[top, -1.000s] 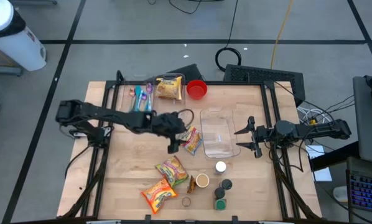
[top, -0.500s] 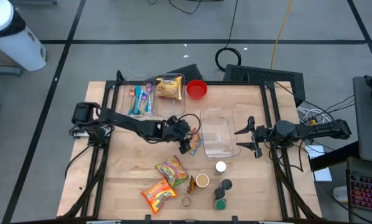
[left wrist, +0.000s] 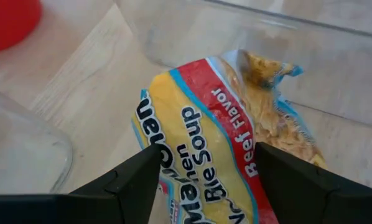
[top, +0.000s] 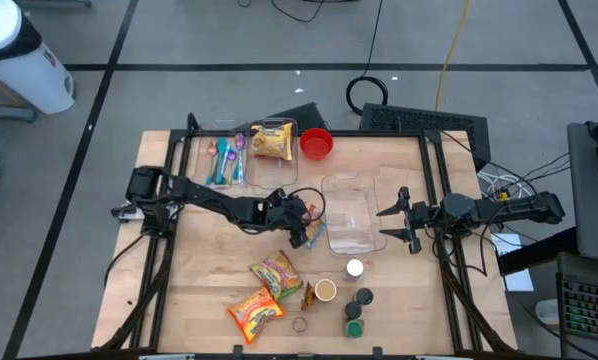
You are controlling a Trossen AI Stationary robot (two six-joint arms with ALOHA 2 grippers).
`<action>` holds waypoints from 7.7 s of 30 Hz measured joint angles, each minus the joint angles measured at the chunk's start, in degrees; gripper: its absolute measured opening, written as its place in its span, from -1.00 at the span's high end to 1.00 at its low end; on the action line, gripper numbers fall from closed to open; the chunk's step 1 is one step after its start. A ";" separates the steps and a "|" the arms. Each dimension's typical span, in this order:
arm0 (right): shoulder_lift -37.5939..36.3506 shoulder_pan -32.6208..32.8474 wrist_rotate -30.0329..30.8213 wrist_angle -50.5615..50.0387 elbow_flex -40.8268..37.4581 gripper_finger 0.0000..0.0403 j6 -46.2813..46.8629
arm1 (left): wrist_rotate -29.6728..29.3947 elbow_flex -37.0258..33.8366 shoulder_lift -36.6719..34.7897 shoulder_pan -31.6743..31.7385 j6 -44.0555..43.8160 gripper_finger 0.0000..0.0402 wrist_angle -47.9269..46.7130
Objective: Pick & Place Food Item
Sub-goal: Put the blue noodle pack into the top right transparent bin, then put the green noodle pack into the top right transparent bin
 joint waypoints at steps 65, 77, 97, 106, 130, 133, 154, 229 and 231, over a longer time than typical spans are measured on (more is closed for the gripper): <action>0.00 0.00 0.00 0.00 0.00 -0.07 0.00 | -5.30 0.01 -24.48 23.97 77.40 0.97 -19.49; -0.01 0.00 0.00 0.00 0.00 -0.08 0.00 | -5.57 0.08 -13.24 24.41 93.62 0.93 -15.74; -0.02 -0.02 0.00 0.00 0.00 -0.08 0.00 | -5.95 -0.12 -10.83 24.30 84.81 0.89 -13.05; 0.00 -0.02 0.00 0.00 0.00 -0.07 0.00 | -8.86 -0.11 -10.83 23.39 82.66 0.80 -12.78; -0.01 -0.01 0.01 -0.01 0.00 -0.08 0.00 | -18.83 0.01 -23.29 20.57 68.41 -0.08 -10.16; -0.02 -0.02 0.02 -0.01 0.00 -0.07 0.00 | -18.70 0.01 -26.06 20.72 65.69 -0.07 -11.43; -0.02 0.00 0.02 0.00 0.00 -0.09 0.00 | 31.83 0.01 -35.67 -1.58 24.97 -0.06 -17.29; 0.00 0.00 0.00 -0.02 0.00 -0.07 0.00 | 2.58 -0.01 -29.19 0.39 23.76 0.93 -19.49; -0.02 -0.02 0.00 -0.02 0.00 -0.08 0.00 | -3.47 -0.01 -30.56 1.76 26.61 0.93 -15.99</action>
